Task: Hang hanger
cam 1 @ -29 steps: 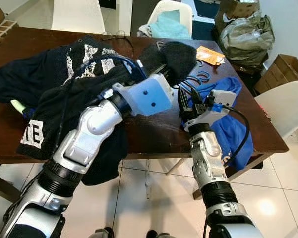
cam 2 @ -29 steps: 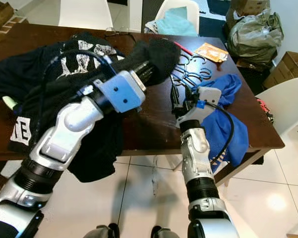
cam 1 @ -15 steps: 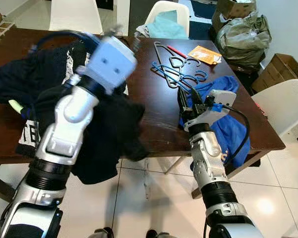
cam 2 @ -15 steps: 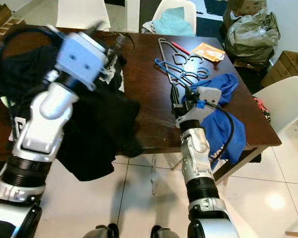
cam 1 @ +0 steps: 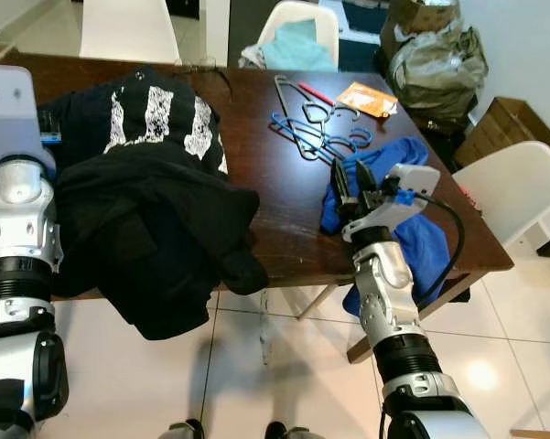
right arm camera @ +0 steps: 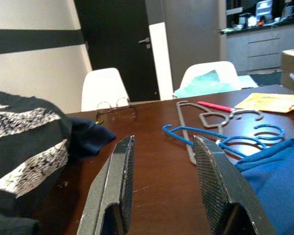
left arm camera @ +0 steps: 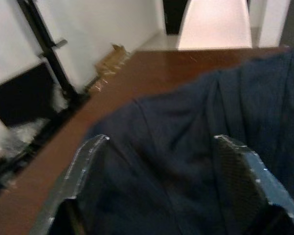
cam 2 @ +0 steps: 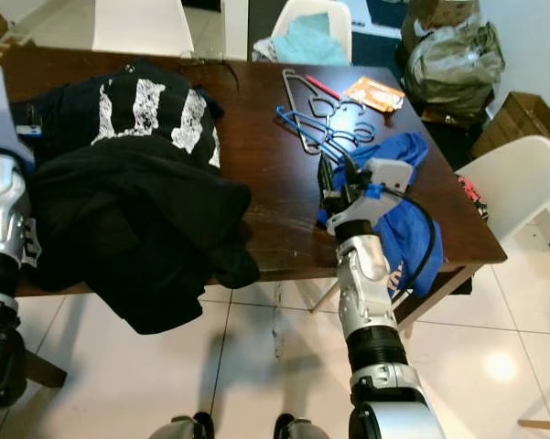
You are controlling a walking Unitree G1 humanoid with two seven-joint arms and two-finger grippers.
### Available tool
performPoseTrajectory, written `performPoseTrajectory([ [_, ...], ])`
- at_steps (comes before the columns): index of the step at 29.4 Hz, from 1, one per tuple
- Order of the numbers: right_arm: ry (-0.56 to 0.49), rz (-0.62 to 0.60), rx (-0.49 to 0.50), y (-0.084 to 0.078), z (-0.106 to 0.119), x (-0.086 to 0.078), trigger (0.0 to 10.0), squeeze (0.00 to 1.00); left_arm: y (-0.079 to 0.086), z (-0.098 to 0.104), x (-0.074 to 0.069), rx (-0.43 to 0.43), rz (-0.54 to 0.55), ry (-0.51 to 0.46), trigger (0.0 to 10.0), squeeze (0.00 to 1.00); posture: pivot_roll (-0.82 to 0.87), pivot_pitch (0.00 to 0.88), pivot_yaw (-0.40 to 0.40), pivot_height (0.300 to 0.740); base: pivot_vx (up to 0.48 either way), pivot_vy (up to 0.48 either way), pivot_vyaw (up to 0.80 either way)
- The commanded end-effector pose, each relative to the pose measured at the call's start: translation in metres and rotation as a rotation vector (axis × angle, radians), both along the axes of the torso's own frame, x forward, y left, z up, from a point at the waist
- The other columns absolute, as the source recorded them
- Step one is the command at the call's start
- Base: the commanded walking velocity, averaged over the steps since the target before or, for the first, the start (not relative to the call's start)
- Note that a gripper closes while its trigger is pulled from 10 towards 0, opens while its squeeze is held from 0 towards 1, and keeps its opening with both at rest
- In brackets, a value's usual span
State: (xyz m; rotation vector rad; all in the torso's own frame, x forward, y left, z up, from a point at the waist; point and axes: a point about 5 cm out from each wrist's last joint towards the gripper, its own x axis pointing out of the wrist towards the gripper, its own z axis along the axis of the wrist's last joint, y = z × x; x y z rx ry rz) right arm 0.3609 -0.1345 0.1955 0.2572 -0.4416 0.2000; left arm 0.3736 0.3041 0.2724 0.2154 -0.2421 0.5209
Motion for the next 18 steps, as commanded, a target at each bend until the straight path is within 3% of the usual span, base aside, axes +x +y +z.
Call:
performPoseTrajectory([
  [1,0.007,0.002,0.001,-0.003,0.000,0.000,10.0,0.00,-0.004,0.017,0.003,0.054,-0.042,-0.036,10.0,1.00,0.01,0.192,-0.147,0.740,0.000,0.000,0.00],
  [6,0.005,0.013,-0.007,-0.002,0.001,0.000,10.0,0.00,-0.012,0.033,0.009,0.085,-0.101,-0.070,10.0,1.00,0.01,0.202,-0.156,0.740,0.000,0.000,0.00],
  [8,0.007,0.023,-0.011,0.001,0.001,0.000,10.0,0.00,-0.023,0.044,0.014,0.094,-0.200,-0.108,10.0,1.00,0.01,0.206,-0.162,0.740,0.000,0.000,0.00],
  [9,0.007,0.023,-0.011,0.001,0.001,0.000,10.0,0.00,-0.023,0.044,0.014,0.094,-0.200,-0.108,10.0,1.00,0.01,0.206,-0.162,0.740,0.000,0.000,0.00],
  [11,0.008,0.036,-0.016,0.004,0.001,0.000,10.0,0.00,-0.036,0.054,0.019,0.102,-0.329,-0.142,10.0,1.00,0.01,0.206,-0.162,0.740,0.000,0.000,0.00],
  [12,0.008,0.036,-0.016,0.004,0.001,0.000,10.0,0.00,-0.036,0.054,0.019,0.102,-0.329,-0.142,10.0,1.00,0.01,0.206,-0.162,0.740,0.000,0.000,0.00],
  [13,0.007,0.041,-0.017,0.006,0.001,0.000,10.0,0.00,-0.040,0.054,0.021,0.087,-0.373,-0.141,10.0,1.00,0.01,0.209,-0.166,0.740,0.000,0.000,0.00],
  [15,0.005,0.048,-0.020,0.007,0.002,0.001,10.0,0.00,-0.046,0.046,0.028,-0.030,-0.457,-0.091,10.0,1.00,0.01,0.209,-0.166,0.740,0.000,0.000,0.00],
  [18,0.004,0.049,-0.020,0.007,0.003,0.001,10.0,0.00,-0.052,0.041,0.031,-0.085,-0.518,-0.073,10.0,1.00,0.00,0.210,-0.166,0.740,0.000,0.000,0.00],
])
